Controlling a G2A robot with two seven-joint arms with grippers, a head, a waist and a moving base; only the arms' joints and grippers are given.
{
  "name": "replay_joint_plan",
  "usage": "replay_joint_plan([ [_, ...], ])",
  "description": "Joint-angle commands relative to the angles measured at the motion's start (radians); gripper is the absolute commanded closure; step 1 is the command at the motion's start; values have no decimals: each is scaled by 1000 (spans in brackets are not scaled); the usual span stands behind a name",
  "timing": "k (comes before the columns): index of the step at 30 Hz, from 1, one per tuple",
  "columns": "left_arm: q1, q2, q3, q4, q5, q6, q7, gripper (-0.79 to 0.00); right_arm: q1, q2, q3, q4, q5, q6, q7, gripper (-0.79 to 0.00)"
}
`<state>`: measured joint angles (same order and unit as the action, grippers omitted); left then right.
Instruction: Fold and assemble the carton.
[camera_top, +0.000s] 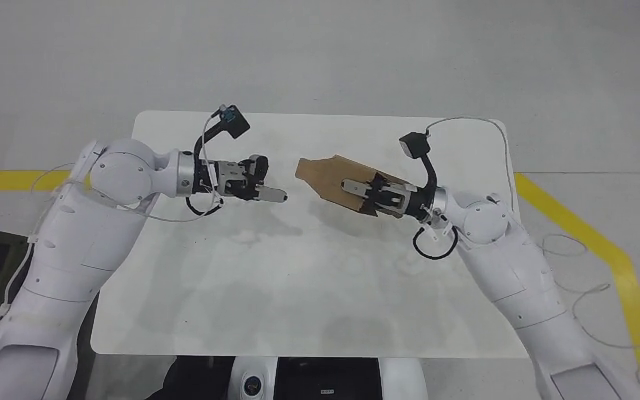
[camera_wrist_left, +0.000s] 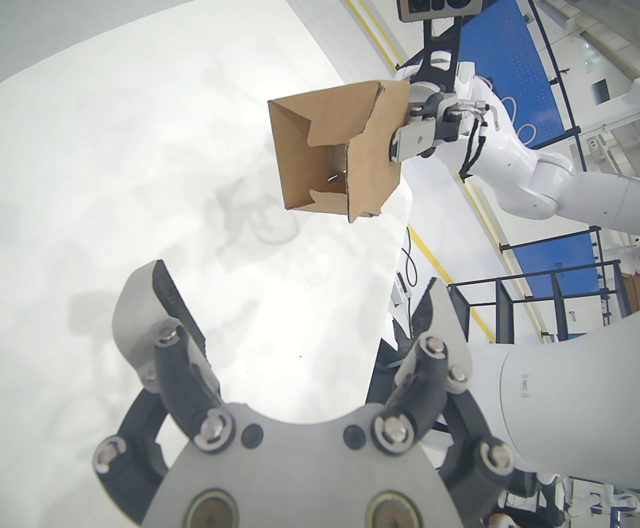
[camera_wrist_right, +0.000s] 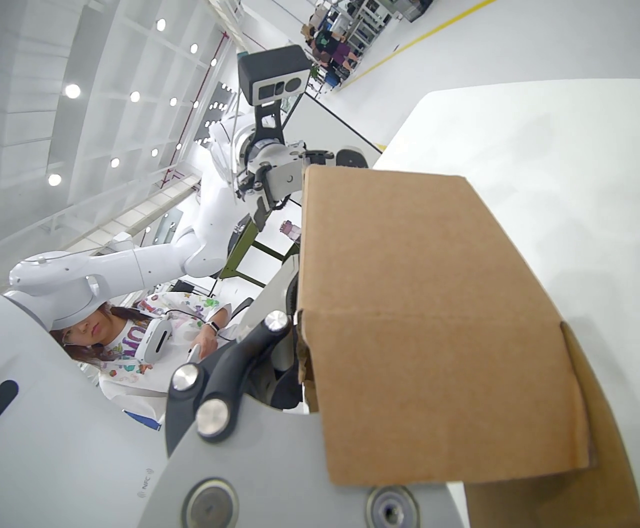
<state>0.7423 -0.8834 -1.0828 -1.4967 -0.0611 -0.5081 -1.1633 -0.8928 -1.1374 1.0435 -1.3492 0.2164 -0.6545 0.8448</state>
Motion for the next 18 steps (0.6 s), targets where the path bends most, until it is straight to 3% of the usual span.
replay_joint_plan([
  [1, 6, 2, -6, -11, -9, 0, -3, -785, -13, 3, 6, -15, -16, 18, 4, 0],
  [8, 10, 3, -5, -41, 0, 9, 11, -785, -11, -2, -23, -62, -46, 63, 10, 0],
  [18, 4, -1, 16, -23, 32, 18, 28, -785, -2, -5, -23, -86, -16, 44, 18, 0],
])
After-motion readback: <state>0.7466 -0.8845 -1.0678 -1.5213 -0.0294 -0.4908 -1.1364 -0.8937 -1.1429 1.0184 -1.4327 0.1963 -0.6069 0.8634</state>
